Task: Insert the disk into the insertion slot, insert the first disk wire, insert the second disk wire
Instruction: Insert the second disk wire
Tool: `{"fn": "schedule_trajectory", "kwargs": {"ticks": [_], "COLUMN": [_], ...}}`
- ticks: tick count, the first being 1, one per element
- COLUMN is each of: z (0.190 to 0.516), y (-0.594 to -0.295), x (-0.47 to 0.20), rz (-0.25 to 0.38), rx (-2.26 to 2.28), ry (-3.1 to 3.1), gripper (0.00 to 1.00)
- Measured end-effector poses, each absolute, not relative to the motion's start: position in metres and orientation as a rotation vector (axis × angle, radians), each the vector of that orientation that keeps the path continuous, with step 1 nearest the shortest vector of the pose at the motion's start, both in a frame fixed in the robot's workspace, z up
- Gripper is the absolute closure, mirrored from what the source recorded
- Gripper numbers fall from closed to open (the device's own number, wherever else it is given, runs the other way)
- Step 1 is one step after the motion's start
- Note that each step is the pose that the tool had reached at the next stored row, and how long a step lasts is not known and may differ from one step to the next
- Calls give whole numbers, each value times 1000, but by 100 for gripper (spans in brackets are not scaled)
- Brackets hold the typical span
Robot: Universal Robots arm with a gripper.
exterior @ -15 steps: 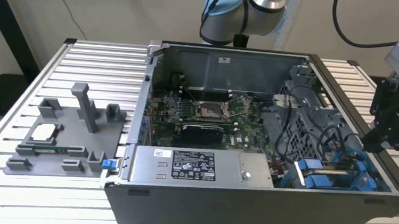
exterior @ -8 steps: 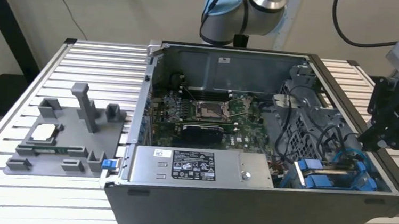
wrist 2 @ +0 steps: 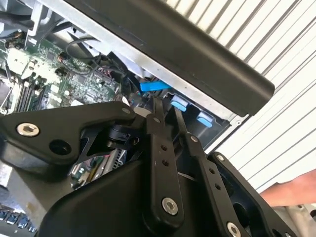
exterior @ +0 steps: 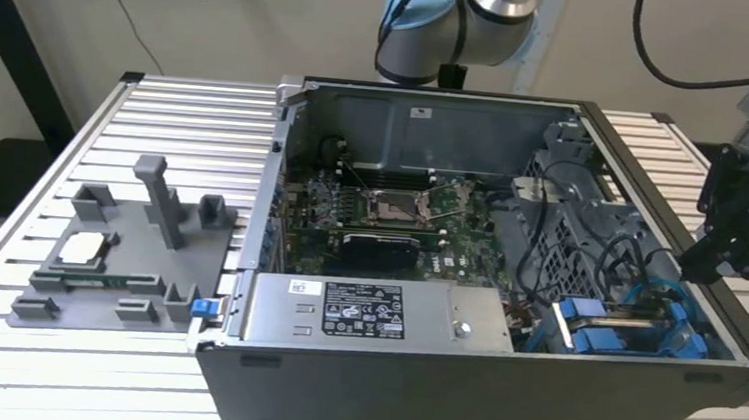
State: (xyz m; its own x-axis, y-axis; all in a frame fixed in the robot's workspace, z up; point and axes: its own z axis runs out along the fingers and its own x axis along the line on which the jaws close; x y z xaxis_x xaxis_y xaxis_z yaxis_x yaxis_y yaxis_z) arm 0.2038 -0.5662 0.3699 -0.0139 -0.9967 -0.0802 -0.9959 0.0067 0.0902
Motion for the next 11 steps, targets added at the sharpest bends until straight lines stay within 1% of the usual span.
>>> {"fn": "schedule_trajectory", "kwargs": {"ticks": [11], "z": [367], "y": [-566], "x": [207], "rz": [-192], "rx": [2197], "ry": [-2225], "gripper": [0]}}
